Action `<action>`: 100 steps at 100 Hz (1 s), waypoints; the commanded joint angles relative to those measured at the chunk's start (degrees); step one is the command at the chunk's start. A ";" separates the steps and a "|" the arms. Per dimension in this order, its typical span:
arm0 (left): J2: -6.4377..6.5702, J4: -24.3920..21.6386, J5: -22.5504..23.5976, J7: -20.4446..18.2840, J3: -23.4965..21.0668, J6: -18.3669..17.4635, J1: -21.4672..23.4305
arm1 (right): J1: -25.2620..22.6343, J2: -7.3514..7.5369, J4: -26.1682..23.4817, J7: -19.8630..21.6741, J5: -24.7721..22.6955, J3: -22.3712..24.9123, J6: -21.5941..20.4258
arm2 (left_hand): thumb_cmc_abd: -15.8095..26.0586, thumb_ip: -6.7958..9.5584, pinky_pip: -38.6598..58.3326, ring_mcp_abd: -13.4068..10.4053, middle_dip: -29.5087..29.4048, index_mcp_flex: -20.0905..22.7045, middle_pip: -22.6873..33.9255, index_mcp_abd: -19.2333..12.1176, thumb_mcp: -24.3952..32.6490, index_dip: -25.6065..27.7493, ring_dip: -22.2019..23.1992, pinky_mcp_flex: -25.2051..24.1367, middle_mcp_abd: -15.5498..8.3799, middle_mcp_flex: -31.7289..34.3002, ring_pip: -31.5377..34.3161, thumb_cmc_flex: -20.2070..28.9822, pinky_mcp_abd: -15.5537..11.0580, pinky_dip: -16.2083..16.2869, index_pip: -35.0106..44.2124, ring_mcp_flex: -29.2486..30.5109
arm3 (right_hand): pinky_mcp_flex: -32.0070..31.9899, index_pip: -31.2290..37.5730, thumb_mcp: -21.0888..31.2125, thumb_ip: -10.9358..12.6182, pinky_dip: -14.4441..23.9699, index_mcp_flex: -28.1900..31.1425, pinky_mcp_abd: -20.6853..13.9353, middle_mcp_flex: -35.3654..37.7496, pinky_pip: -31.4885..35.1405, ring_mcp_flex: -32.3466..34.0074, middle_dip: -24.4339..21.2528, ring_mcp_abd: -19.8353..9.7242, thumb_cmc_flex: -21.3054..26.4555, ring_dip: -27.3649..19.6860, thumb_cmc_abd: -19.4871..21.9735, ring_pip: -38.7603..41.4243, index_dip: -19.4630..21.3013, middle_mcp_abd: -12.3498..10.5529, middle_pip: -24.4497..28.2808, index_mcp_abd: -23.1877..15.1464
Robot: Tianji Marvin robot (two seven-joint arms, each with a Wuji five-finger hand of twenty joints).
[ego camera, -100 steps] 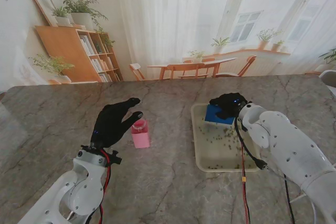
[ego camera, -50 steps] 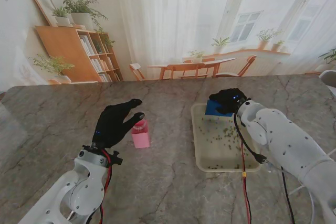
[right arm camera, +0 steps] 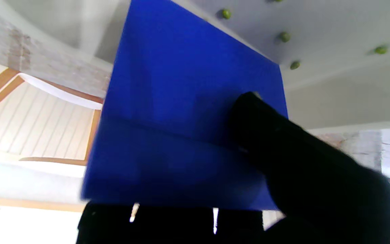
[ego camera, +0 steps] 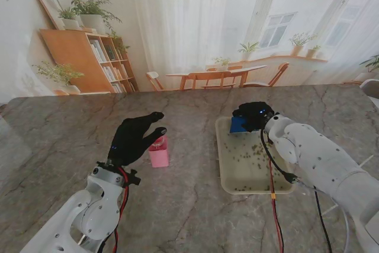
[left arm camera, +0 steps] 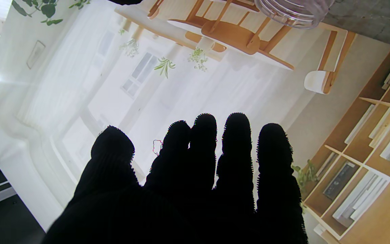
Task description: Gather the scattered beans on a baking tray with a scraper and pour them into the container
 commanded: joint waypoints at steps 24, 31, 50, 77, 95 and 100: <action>-0.02 0.22 -0.42 -0.35 0.32 0.06 -0.06 | 1.34 -1.09 3.62 -0.29 2.10 -3.94 -1.72 | 2.09 1.99 1.63 0.02 -0.05 1.31 -0.52 0.07 -0.32 -0.80 0.90 -0.30 -0.80 0.14 0.74 2.24 -0.05 1.10 -0.58 0.78 | 3.77 14.19 8.02 -1.51 4.08 -1.55 -3.27 3.96 7.49 5.55 8.96 -13.64 0.55 5.88 -4.74 12.53 5.31 -6.53 10.01 -14.48; -0.02 0.23 -0.39 -0.35 0.31 0.05 -0.06 | 1.22 -1.19 3.89 0.03 2.65 -4.04 -2.16 | 2.12 1.99 1.68 -0.02 -0.05 1.35 -0.51 0.10 -0.34 -0.83 0.97 -0.32 -0.77 0.17 0.82 2.24 -0.03 1.15 -0.55 0.84 | 5.45 14.30 8.33 -1.76 4.55 -1.81 -4.37 4.55 8.24 7.33 8.76 -14.87 -0.14 6.89 -5.20 12.75 5.53 -7.24 9.87 -14.91; -0.04 0.19 -0.54 -0.38 0.20 0.09 0.03 | 0.02 -0.91 3.37 1.72 3.08 -3.40 -3.53 | 2.07 1.98 1.71 0.05 -0.05 1.35 -0.50 -0.02 -0.40 -0.90 1.08 -0.38 -0.81 0.16 0.87 2.14 0.08 1.26 -0.51 0.82 | 9.39 12.48 8.51 -2.30 5.95 -3.01 -6.41 5.08 8.34 11.22 6.92 -16.55 -2.07 8.68 -5.68 10.99 4.61 -7.91 8.99 -14.87; -0.05 0.40 -0.79 -0.42 0.20 -0.48 -0.06 | -3.28 -0.03 1.05 4.39 2.58 0.17 -5.34 | 2.06 1.99 1.63 0.05 -0.06 1.32 -0.53 0.05 -0.35 -0.97 1.16 -0.52 -0.81 0.14 0.88 2.11 0.27 1.36 -0.49 0.79 | 11.03 2.10 5.42 1.22 8.49 -0.80 -6.27 7.43 6.15 13.13 -1.73 -10.24 0.01 3.47 1.46 -0.55 3.85 -1.48 -12.86 -7.81; -0.10 0.36 -1.06 -0.36 0.03 -0.56 0.11 | -7.33 0.56 -2.50 7.37 1.81 5.43 -5.80 | 2.05 2.00 1.68 0.09 -0.08 1.33 -0.55 0.03 -0.36 -0.99 1.20 -0.53 -0.82 0.12 0.89 2.05 0.44 1.45 -0.49 0.82 | 10.57 -1.93 6.20 3.71 8.96 3.45 -4.39 11.83 5.19 13.30 -1.99 -5.52 1.89 -0.32 3.56 -5.50 5.19 0.08 -18.35 -5.22; -0.11 0.35 -1.04 -0.27 -0.02 -0.61 0.15 | -8.61 0.65 -3.64 8.21 1.78 6.89 -5.78 | 2.12 2.03 1.71 0.16 -0.08 1.32 -0.56 0.03 -0.27 -1.00 1.22 -0.52 -0.86 0.12 0.91 2.18 0.50 1.49 -0.49 0.87 | 10.19 -2.80 6.46 4.01 9.02 4.33 -3.82 12.25 4.87 13.20 -1.64 -4.66 2.30 -0.66 3.49 -6.24 5.58 0.58 -19.04 -4.38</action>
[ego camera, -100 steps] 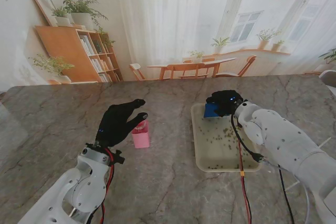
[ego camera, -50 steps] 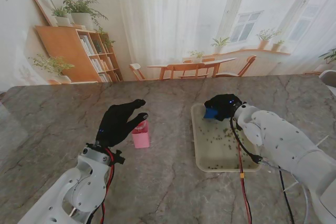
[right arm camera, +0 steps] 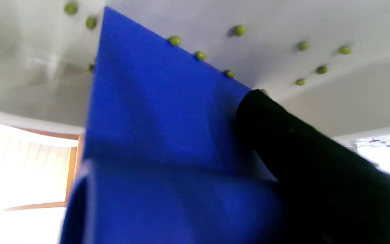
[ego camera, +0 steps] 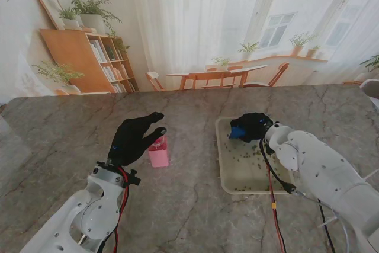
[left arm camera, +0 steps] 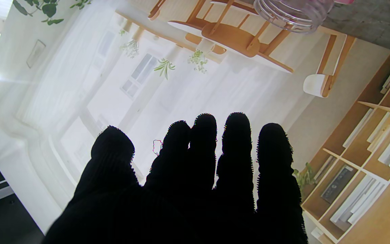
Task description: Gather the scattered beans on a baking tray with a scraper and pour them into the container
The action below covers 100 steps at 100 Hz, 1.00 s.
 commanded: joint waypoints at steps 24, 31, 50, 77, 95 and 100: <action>-0.23 0.03 -0.44 0.69 -0.40 -0.83 0.65 | -9.70 1.56 -7.30 6.46 -3.02 7.56 -1.18 | 2.03 2.01 1.20 0.11 -0.07 1.36 -0.54 -0.03 -0.33 -0.79 0.80 -0.53 -0.83 0.19 0.57 2.07 0.54 1.56 -0.45 0.93 | 0.83 -2.24 6.84 2.98 1.68 9.16 1.42 4.48 -0.47 6.41 1.37 -4.28 6.42 -4.24 2.54 -3.09 3.41 2.26 -2.91 -4.84; -0.26 0.03 -0.56 0.79 -0.56 -1.01 0.77 | -11.82 1.80 -9.61 8.39 -3.56 10.06 -1.40 | 2.04 2.02 1.19 0.11 -0.08 1.32 -0.55 0.01 -0.32 -0.81 0.82 -0.55 -0.83 0.18 0.57 2.08 0.53 1.57 -0.47 0.92 | 0.63 -2.58 7.46 2.93 1.45 10.17 2.17 5.06 -1.06 6.44 1.47 -3.29 6.51 -4.76 1.95 -3.90 3.76 2.16 -3.31 -4.55; -0.37 -0.17 -0.99 1.11 -1.24 -1.07 1.28 | -16.92 2.06 -14.56 11.90 -4.05 15.50 -1.33 | 2.03 2.01 1.14 0.13 -0.07 1.42 -0.54 -0.04 -0.34 -0.81 0.84 -0.56 -0.99 0.20 0.54 2.00 0.56 1.58 -0.44 0.91 | 0.42 -3.43 9.06 2.99 0.85 11.93 3.02 6.35 -2.01 6.56 1.56 -2.02 6.97 -5.50 0.70 -5.36 4.47 2.36 -4.19 -4.08; -0.50 -0.42 -1.13 1.78 -1.82 -1.07 1.82 | -22.82 2.18 -20.46 15.97 -3.60 21.33 -1.93 | 2.03 2.02 1.11 0.09 -0.07 1.40 -0.54 -0.10 -0.32 -0.81 0.86 -0.57 -0.86 0.20 0.51 1.93 0.50 1.61 -0.44 0.86 | 0.09 -5.12 12.73 2.76 0.23 15.00 4.42 8.25 -2.33 7.24 2.61 -0.27 8.26 -5.74 -2.24 -6.62 6.42 2.37 -5.41 -3.15; -0.53 -0.51 -1.23 1.83 -1.99 -0.95 1.94 | -26.22 2.33 -24.25 19.82 -2.68 24.53 -1.78 | 2.06 2.01 1.09 0.05 -0.07 1.40 -0.57 -0.14 -0.35 -0.82 0.90 -0.56 -0.88 0.18 0.56 1.93 0.54 1.63 -0.45 0.97 | 0.44 -5.92 15.01 2.19 0.11 16.65 4.89 9.45 -2.02 7.99 3.02 0.22 8.56 -5.62 -4.52 -6.62 7.21 2.71 -5.73 -2.52; -0.55 -0.53 -1.20 1.94 -2.04 -0.92 1.99 | -27.09 2.38 -25.12 20.50 -2.63 25.37 -1.95 | 2.03 2.01 1.07 0.00 -0.07 1.40 -0.56 -0.07 -0.36 -0.82 0.90 -0.59 -0.90 0.19 0.54 1.89 0.53 1.62 -0.45 0.94 | 0.46 -6.00 15.33 2.17 0.06 16.98 5.02 9.74 -2.04 8.23 3.19 0.20 8.58 -5.58 -4.99 -6.55 7.37 2.85 -5.73 -2.67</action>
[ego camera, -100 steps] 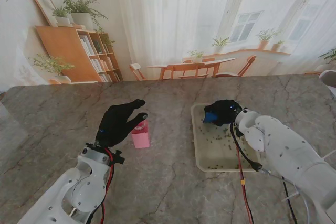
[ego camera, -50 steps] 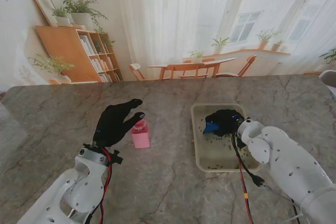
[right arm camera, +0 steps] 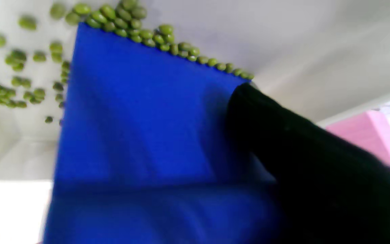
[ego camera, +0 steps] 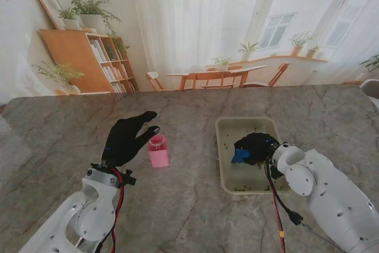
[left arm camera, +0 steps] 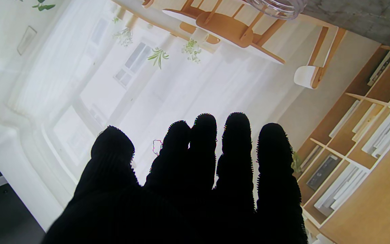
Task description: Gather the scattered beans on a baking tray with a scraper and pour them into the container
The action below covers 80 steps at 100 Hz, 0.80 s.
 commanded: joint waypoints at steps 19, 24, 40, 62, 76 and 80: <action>-0.33 -0.37 -0.25 0.41 -0.10 0.12 0.57 | -5.97 0.79 -2.03 5.31 1.06 2.57 -0.87 | 2.02 2.02 0.97 0.13 -0.07 1.41 -0.55 -0.07 -0.34 -0.77 0.92 -0.63 -0.93 0.23 0.55 1.96 0.59 1.60 -0.45 0.93 | 1.48 3.34 9.59 1.76 -0.67 8.96 0.40 2.29 0.42 6.94 1.71 -4.34 7.92 0.48 1.17 2.53 3.84 1.47 -0.87 -6.69; -0.33 -0.39 -0.26 0.39 -0.12 0.15 0.59 | -6.70 0.86 -2.84 6.45 1.59 3.28 -1.00 | 2.06 2.01 0.98 0.09 -0.07 1.40 -0.55 -0.12 -0.36 -0.77 0.92 -0.61 -0.90 0.24 0.55 1.92 0.58 1.60 -0.46 0.94 | 1.47 3.24 9.86 1.76 -0.69 9.10 0.41 2.47 0.42 7.06 1.87 -4.37 7.91 0.57 0.87 2.61 3.97 1.45 -0.88 -6.80; -0.32 -0.42 -0.20 0.41 -0.19 0.26 0.65 | -8.58 0.92 -4.28 7.89 2.73 4.72 -1.39 | 2.04 2.01 0.79 0.13 -0.10 1.41 -0.59 -0.06 -0.38 -0.77 0.91 -0.80 -0.88 0.17 0.53 1.90 0.68 1.55 -0.46 0.94 | 1.46 2.90 10.42 1.65 -0.73 9.46 0.52 2.84 0.45 7.15 2.22 -4.35 7.80 0.71 0.32 2.65 4.29 1.32 -1.09 -6.87; -0.32 -0.48 -0.38 0.20 -0.31 0.42 0.72 | -11.57 0.99 -7.13 10.54 5.05 6.76 -1.52 | 2.04 2.02 0.80 0.21 -0.10 1.43 -0.59 -0.07 -0.35 -0.79 0.93 -0.75 -0.84 0.19 0.53 1.92 0.75 1.60 -0.48 0.96 | 1.53 3.03 11.90 1.64 -0.69 10.64 0.61 3.54 0.60 7.43 2.84 -4.37 7.92 1.09 -1.35 3.05 5.05 1.31 -1.15 -6.91; -0.32 -0.48 -0.40 0.18 -0.30 0.45 0.72 | -13.41 1.10 -9.37 13.06 7.21 8.11 -1.22 | 2.04 2.02 0.79 0.14 -0.11 1.41 -0.59 -0.02 -0.33 -0.80 0.93 -0.72 -0.88 0.21 0.53 1.91 0.67 1.61 -0.49 0.96 | 1.67 3.08 13.64 1.56 -0.46 11.62 0.74 4.23 0.90 7.71 3.33 -4.35 7.91 1.33 -3.22 3.62 5.59 1.49 -1.00 -6.79; -0.32 -0.48 -0.40 0.18 -0.30 0.45 0.72 | -13.79 1.15 -9.84 13.66 7.77 8.36 -1.23 | 2.06 2.03 0.81 0.16 -0.11 1.50 -0.59 -0.04 -0.32 -0.79 0.95 -0.67 -0.86 0.21 0.56 1.93 0.69 1.62 -0.46 1.01 | 1.78 3.14 14.05 1.51 -0.38 11.90 0.82 4.38 1.00 7.83 3.42 -4.31 7.86 1.37 -3.63 3.80 5.70 1.50 -0.99 -6.63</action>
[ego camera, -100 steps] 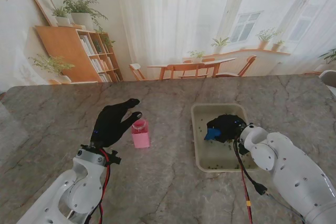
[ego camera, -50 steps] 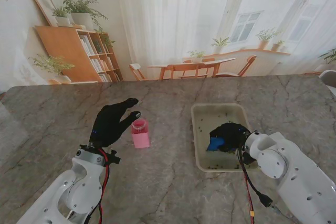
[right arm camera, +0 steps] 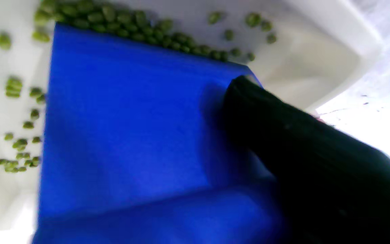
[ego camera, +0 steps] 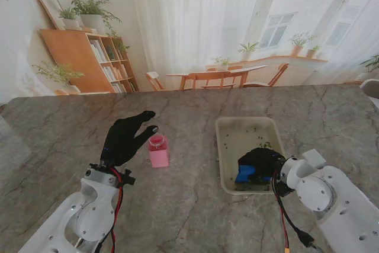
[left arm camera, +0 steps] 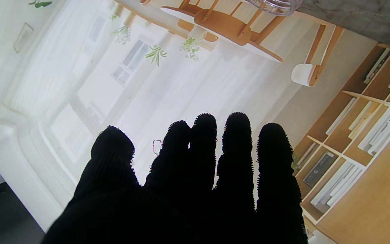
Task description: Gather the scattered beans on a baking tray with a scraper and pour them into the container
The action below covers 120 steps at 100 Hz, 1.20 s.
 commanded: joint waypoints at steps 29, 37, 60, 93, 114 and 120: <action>-0.25 -0.22 -0.25 0.04 0.11 0.20 0.40 | -4.78 0.84 -1.87 5.63 1.59 0.87 -0.30 | 2.07 2.01 0.78 -0.08 -0.12 1.40 -0.61 -0.12 -0.38 -0.80 0.96 -0.72 -0.92 0.19 0.57 1.78 0.67 1.63 -0.51 1.04 | 1.72 4.41 12.16 1.19 0.02 7.98 0.32 2.40 1.16 6.20 1.87 -5.09 7.69 1.62 0.29 4.68 4.93 1.44 -0.25 -7.55; -0.26 -0.15 -0.40 -0.05 0.14 0.27 0.32 | -5.39 0.88 -2.73 6.12 1.69 1.42 -0.33 | 2.04 2.01 0.82 -0.05 -0.13 1.45 -0.60 -0.18 -0.37 -0.80 0.96 -0.65 -0.97 0.22 0.55 1.76 0.66 1.65 -0.49 0.99 | 1.72 4.38 12.36 1.10 0.08 8.08 0.30 2.45 1.17 6.17 1.93 -5.18 7.64 1.67 0.16 4.79 5.03 1.42 -0.27 -7.49; -0.24 -0.11 -0.49 -0.21 0.10 0.19 0.30 | -7.57 -0.20 -5.38 -0.98 -3.56 3.45 1.04 | 2.04 2.01 0.79 0.02 -0.13 1.45 -0.59 -0.14 -0.40 -0.82 0.99 -0.67 -0.97 0.26 0.59 1.81 0.66 1.66 -0.50 1.03 | 2.02 3.54 10.86 0.94 0.12 7.32 0.11 1.90 1.00 6.08 1.86 -5.36 7.78 1.66 1.93 4.61 4.79 1.60 -0.89 -7.25; -0.24 0.19 -0.56 -0.29 0.19 0.02 0.04 | -5.93 -2.07 -7.97 -15.08 -11.73 3.26 8.53 | 2.03 2.01 0.69 0.01 -0.16 1.50 -0.62 -0.04 -0.38 -0.82 1.00 -0.79 -0.78 0.25 0.61 1.78 0.75 1.64 -0.49 1.03 | 1.44 2.61 5.10 2.22 -0.13 4.71 -0.23 -0.71 0.14 4.80 1.73 -5.76 8.71 2.09 8.25 3.71 4.24 2.21 -1.91 -6.53; -0.19 0.24 -0.53 -0.51 0.28 0.02 -0.03 | 1.21 -2.27 -3.29 -20.75 -14.87 -0.68 10.22 | 2.05 2.03 0.73 0.00 -0.17 1.50 -0.64 -0.09 -0.33 -0.83 1.00 -0.77 -0.85 0.24 0.61 1.81 0.80 1.68 -0.50 1.05 | -1.77 7.37 -1.13 2.10 -0.32 -4.00 -2.65 -9.81 -1.40 -0.69 3.84 -8.49 7.33 1.92 11.97 7.44 4.30 2.11 3.77 -9.19; -0.18 0.24 -0.49 -0.56 0.34 0.03 -0.06 | 3.80 -2.17 -1.06 -21.90 -15.79 -2.38 10.33 | 2.06 2.02 0.76 -0.02 -0.17 1.52 -0.63 -0.10 -0.32 -0.84 1.00 -0.71 -0.89 0.25 0.63 1.82 0.76 1.69 -0.49 1.08 | -2.20 10.82 -1.60 1.27 -0.48 -7.01 -2.87 -12.71 -1.49 -1.70 4.82 -9.19 6.95 1.68 11.56 9.08 5.01 1.74 7.18 -10.39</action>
